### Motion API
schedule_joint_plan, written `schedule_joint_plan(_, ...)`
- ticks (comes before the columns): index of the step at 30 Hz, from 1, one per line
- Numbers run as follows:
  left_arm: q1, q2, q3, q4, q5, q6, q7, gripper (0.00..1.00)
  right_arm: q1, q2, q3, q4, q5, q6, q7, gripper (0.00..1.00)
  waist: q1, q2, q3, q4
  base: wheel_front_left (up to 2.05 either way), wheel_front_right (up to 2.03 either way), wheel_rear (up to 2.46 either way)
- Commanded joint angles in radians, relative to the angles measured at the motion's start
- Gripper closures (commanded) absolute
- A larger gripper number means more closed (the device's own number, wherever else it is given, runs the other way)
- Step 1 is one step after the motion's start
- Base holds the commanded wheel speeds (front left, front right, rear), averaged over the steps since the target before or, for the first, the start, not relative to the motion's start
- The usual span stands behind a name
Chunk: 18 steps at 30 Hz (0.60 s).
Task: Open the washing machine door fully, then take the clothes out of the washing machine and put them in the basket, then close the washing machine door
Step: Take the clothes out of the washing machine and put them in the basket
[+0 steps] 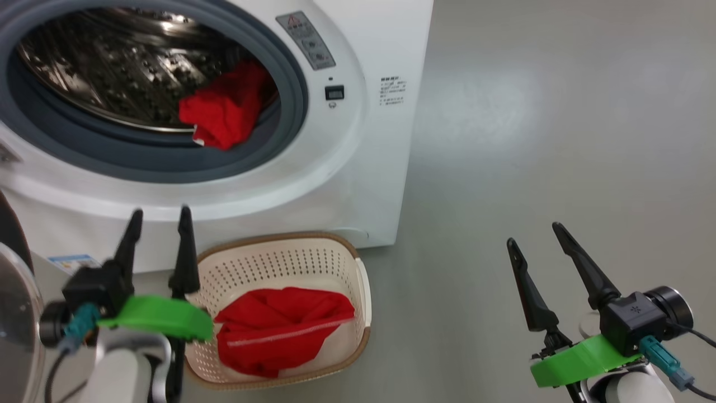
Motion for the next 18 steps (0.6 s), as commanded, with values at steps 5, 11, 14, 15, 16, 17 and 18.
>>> schedule_joint_plan(5,-0.158,0.045,0.043,0.038,-0.001,-0.009,-0.021,0.0,-0.072,-0.014,0.039,-0.029,0.011,0.006,-0.006,0.0,0.0,0.0,0.11,-0.006,0.0,0.0,0.0)
schedule_joint_plan(11,-0.304,0.069,0.051,0.128,0.002,-0.021,-0.03,0.0,-0.125,-0.016,0.059,-0.034,0.012,0.006,-0.006,0.0,0.0,0.0,0.186,-0.022,0.0,0.0,0.0)
schedule_joint_plan(14,-0.376,0.076,0.054,0.178,-0.001,-0.027,-0.033,0.0,-0.143,-0.018,0.06,-0.037,0.013,0.006,-0.006,0.0,0.0,0.0,0.218,-0.027,0.0,0.0,0.0)
schedule_joint_plan(15,-0.4,0.077,0.055,0.196,-0.002,-0.029,-0.033,0.0,-0.147,-0.02,0.061,-0.036,0.013,0.006,-0.006,0.0,0.0,0.0,0.227,-0.029,0.0,0.0,0.0)
schedule_joint_plan(16,-0.424,0.08,0.056,0.215,-0.001,-0.03,-0.034,0.0,-0.152,-0.021,0.062,-0.035,0.013,0.006,-0.006,0.0,0.0,0.0,0.237,-0.031,0.0,0.0,0.0)
schedule_joint_plan(17,-0.448,0.081,0.055,0.234,-0.001,-0.033,-0.035,0.0,-0.156,-0.023,0.064,-0.033,0.014,0.006,-0.006,0.0,0.0,0.0,0.246,-0.034,0.0,0.0,0.0)
schedule_joint_plan(18,-0.472,0.082,0.053,0.252,-0.001,-0.04,-0.035,0.0,-0.161,-0.023,0.066,-0.032,0.015,0.006,-0.006,0.0,0.0,0.0,0.256,-0.036,0.0,0.0,0.0)
